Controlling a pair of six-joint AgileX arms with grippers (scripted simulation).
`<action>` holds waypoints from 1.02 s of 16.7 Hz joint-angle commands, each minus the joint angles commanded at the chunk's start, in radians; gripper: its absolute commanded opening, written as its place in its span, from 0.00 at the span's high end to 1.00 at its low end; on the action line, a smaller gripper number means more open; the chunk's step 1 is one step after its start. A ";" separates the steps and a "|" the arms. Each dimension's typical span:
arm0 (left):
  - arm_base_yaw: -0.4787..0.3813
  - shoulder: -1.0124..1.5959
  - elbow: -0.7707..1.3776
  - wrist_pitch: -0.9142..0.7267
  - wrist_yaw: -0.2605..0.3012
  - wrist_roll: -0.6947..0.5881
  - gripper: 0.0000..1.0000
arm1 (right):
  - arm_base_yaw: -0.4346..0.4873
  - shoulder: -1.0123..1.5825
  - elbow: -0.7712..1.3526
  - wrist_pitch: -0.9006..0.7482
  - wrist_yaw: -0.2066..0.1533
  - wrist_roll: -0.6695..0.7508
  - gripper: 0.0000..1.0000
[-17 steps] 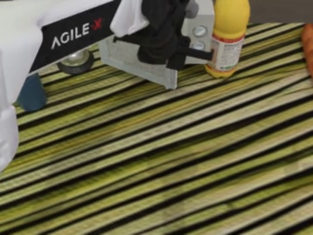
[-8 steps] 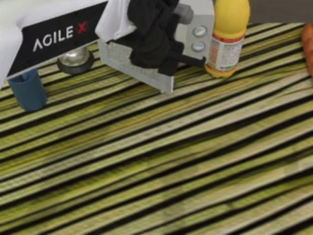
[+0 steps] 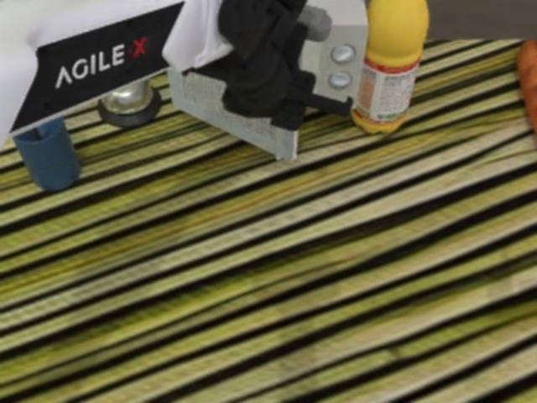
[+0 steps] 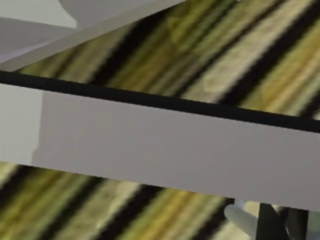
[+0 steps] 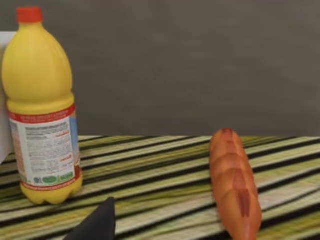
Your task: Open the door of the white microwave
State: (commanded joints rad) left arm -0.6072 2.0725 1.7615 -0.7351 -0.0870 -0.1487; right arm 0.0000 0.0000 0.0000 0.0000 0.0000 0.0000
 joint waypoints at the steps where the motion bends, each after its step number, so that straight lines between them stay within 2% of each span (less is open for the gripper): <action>1: 0.000 0.000 0.000 0.000 0.000 0.000 1.00 | 0.000 0.000 0.000 0.000 0.000 0.000 0.00; 13: 0.000 0.000 0.000 0.000 0.000 0.000 1.00 | 0.000 0.000 0.000 0.000 0.000 0.000 0.00; 17: 0.004 -0.020 -0.036 0.014 0.024 0.032 1.00 | 0.000 0.000 0.000 0.000 0.000 0.000 0.00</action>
State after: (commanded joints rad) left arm -0.6032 2.0521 1.7258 -0.7211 -0.0628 -0.1170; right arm 0.0000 0.0000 0.0000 0.0000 0.0000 0.0000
